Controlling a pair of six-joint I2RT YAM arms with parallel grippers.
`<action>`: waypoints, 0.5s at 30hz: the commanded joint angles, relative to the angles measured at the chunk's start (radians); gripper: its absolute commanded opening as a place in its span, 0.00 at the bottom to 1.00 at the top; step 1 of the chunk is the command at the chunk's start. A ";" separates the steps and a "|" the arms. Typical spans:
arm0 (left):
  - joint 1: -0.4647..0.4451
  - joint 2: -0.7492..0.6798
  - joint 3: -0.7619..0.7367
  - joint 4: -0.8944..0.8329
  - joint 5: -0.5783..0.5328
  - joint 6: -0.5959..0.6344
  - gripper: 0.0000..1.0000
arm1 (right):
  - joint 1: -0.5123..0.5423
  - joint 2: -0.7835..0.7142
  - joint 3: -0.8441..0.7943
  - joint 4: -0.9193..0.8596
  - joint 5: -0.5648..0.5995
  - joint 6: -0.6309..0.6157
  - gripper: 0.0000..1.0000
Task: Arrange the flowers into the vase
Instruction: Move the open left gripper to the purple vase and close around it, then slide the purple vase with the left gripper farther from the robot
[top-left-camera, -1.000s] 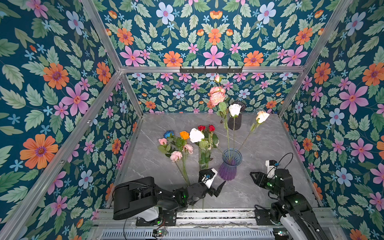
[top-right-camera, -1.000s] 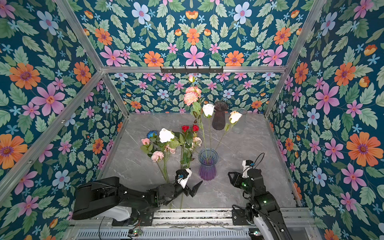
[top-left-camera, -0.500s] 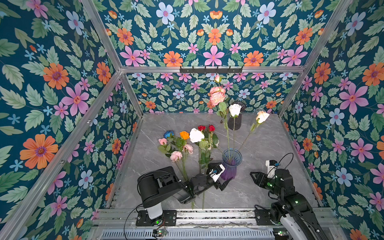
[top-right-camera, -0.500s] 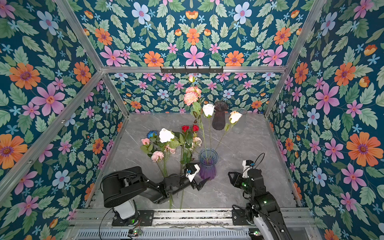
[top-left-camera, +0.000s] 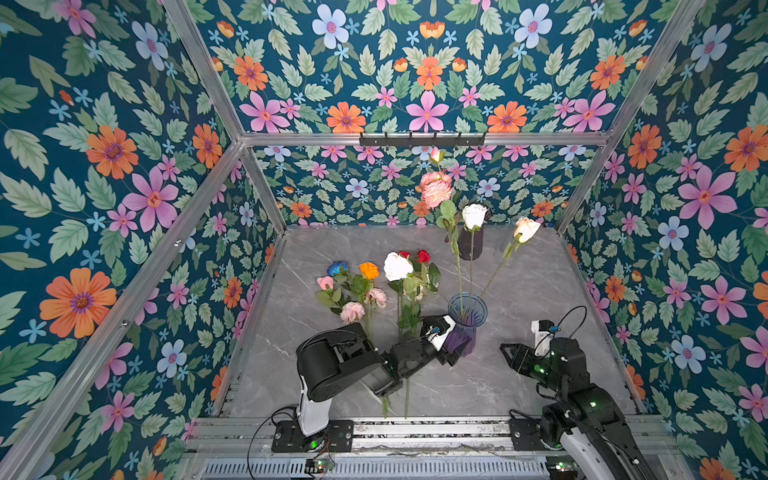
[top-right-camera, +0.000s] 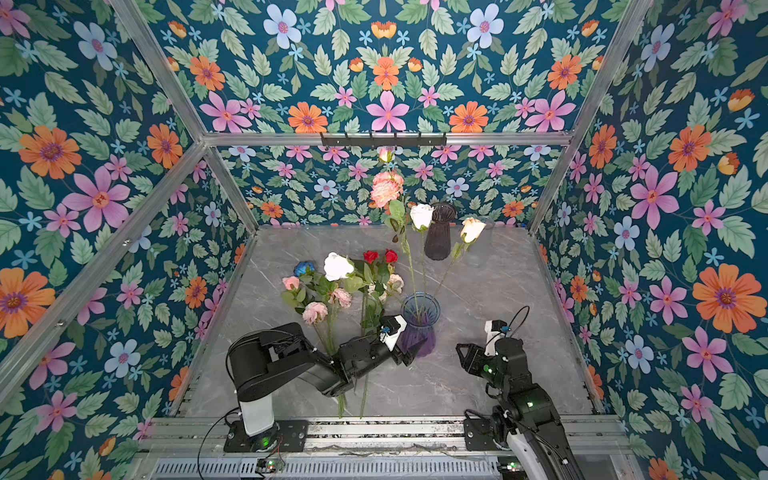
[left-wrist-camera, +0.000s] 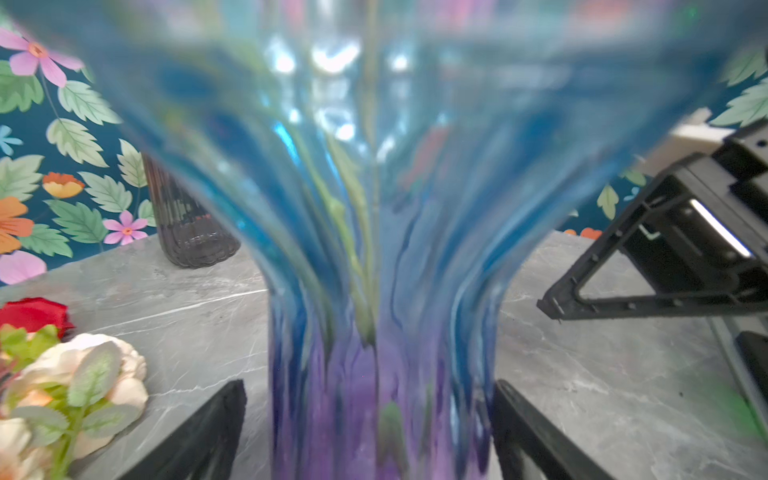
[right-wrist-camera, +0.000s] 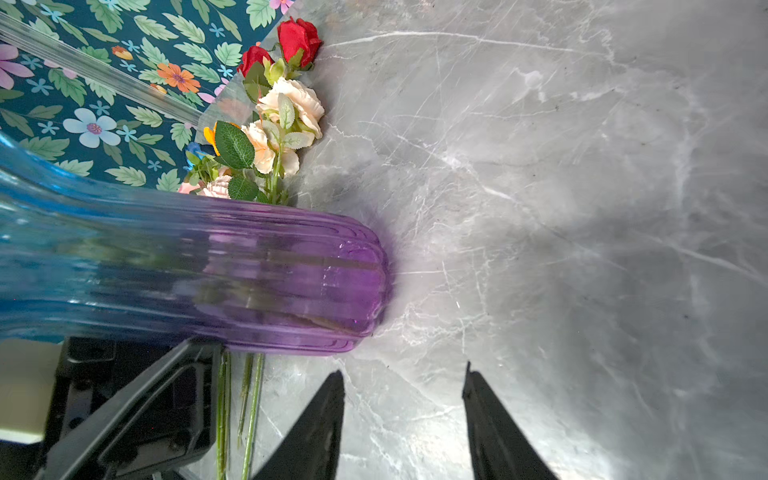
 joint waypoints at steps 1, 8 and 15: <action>0.010 0.024 0.019 0.050 0.011 -0.020 0.89 | 0.000 -0.002 -0.003 0.020 0.010 -0.003 0.48; 0.028 0.106 0.098 0.069 0.023 -0.042 0.88 | 0.001 -0.001 -0.003 0.024 0.005 -0.003 0.48; 0.044 0.203 0.230 0.033 0.074 -0.069 0.87 | 0.001 -0.001 -0.003 0.023 0.000 -0.005 0.48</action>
